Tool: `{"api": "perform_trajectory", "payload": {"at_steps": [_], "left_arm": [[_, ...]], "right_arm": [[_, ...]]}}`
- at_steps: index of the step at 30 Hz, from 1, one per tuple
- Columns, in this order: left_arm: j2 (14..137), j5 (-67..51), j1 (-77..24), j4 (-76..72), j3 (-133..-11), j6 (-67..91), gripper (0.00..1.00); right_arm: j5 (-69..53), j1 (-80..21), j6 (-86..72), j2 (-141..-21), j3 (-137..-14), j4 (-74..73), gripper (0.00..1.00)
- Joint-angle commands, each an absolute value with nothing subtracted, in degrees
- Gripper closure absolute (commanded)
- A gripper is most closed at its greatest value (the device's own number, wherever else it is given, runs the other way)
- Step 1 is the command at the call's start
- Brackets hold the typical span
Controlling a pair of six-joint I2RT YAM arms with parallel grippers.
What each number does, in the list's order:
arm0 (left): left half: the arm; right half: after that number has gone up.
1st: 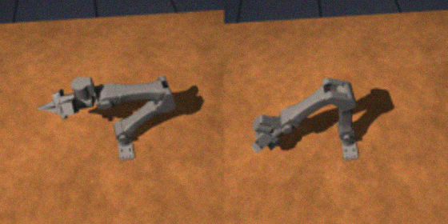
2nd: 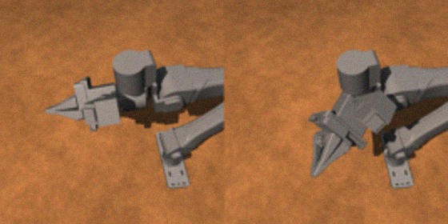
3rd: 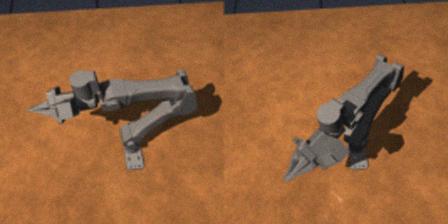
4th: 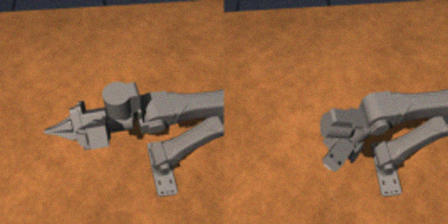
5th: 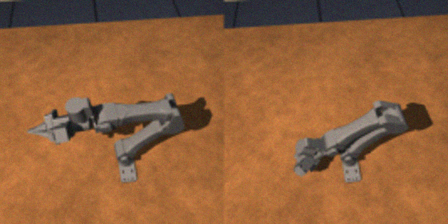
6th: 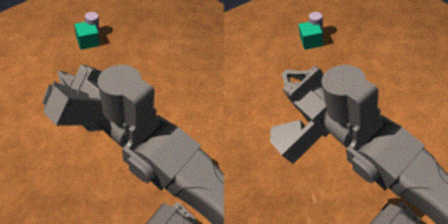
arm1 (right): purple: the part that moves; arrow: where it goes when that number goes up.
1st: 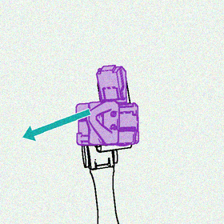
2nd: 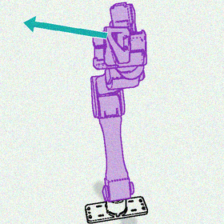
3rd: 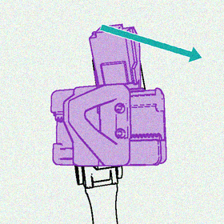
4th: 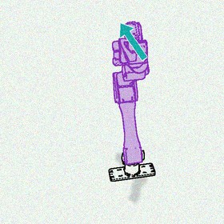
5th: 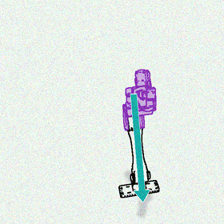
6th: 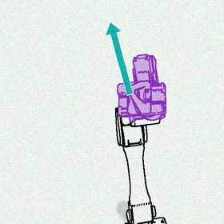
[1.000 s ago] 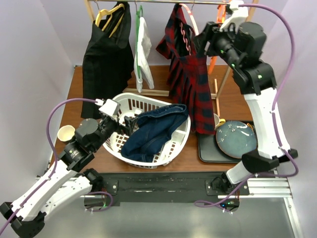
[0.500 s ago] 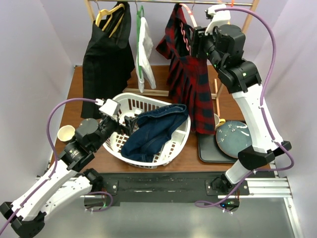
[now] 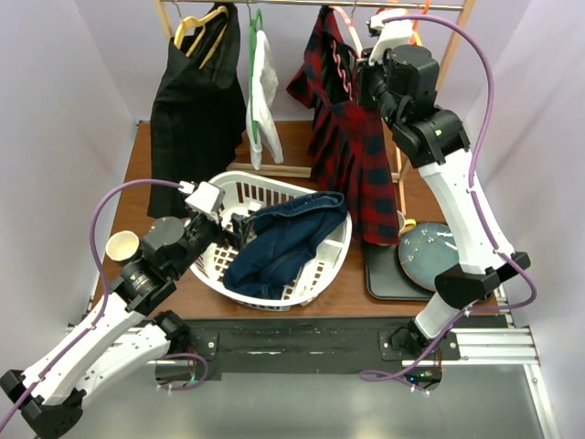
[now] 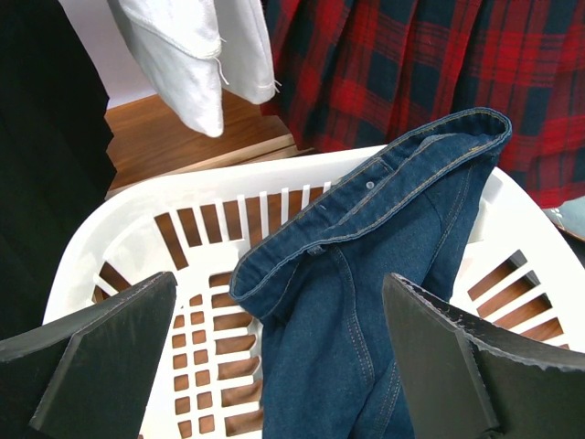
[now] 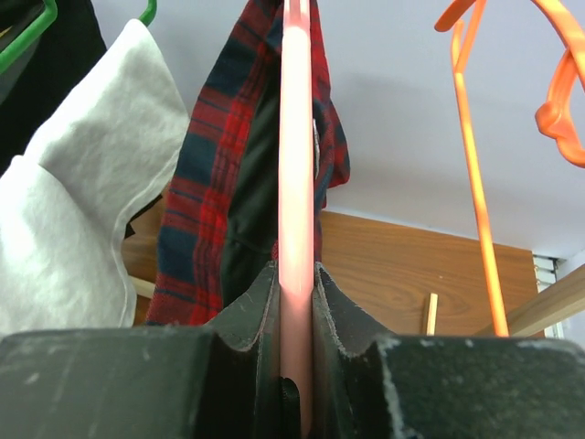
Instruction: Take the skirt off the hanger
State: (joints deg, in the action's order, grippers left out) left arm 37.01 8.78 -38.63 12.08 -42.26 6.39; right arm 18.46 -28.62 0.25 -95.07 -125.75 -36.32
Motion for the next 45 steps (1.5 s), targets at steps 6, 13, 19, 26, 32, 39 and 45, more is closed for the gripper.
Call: {"api": "perform_trajectory", "payload": {"at_steps": [6, 13, 19, 26, 32, 39, 45], "left_arm": [[36.91, 9.41, -38.41, 10.99, -42.01, 6.33, 0.0], [36.74, 9.4, -38.32, 11.07, -42.1, 6.33, 0.0], [36.47, 9.58, -38.32, 10.99, -42.01, 6.42, 0.0], [36.39, 9.67, -38.32, 11.16, -42.1, 6.5, 0.0], [36.3, 9.75, -38.32, 11.08, -42.01, 6.42, 0.0], [36.21, 9.84, -38.41, 11.16, -42.01, 6.5, 0.0], [36.3, 10.02, -38.32, 11.16, -42.01, 6.5, 0.0]], "right_arm": [[18.81, -29.0, 1.76, -89.3, -122.52, -21.72, 1.0], [17.67, -29.0, 2.11, -90.17, -123.66, -18.72, 1.0], [17.32, -29.0, 2.02, -88.51, -122.44, -15.3, 1.0], [17.14, -29.0, 2.02, -87.45, -121.46, -12.13, 1.0], [16.96, -28.92, 2.2, -87.36, -123.13, -11.95, 1.0], [16.26, -28.92, 2.81, -86.4, -123.49, -12.57, 1.0], [15.56, -29.0, 3.86, -85.78, -124.1, -13.18, 1.0]]}}
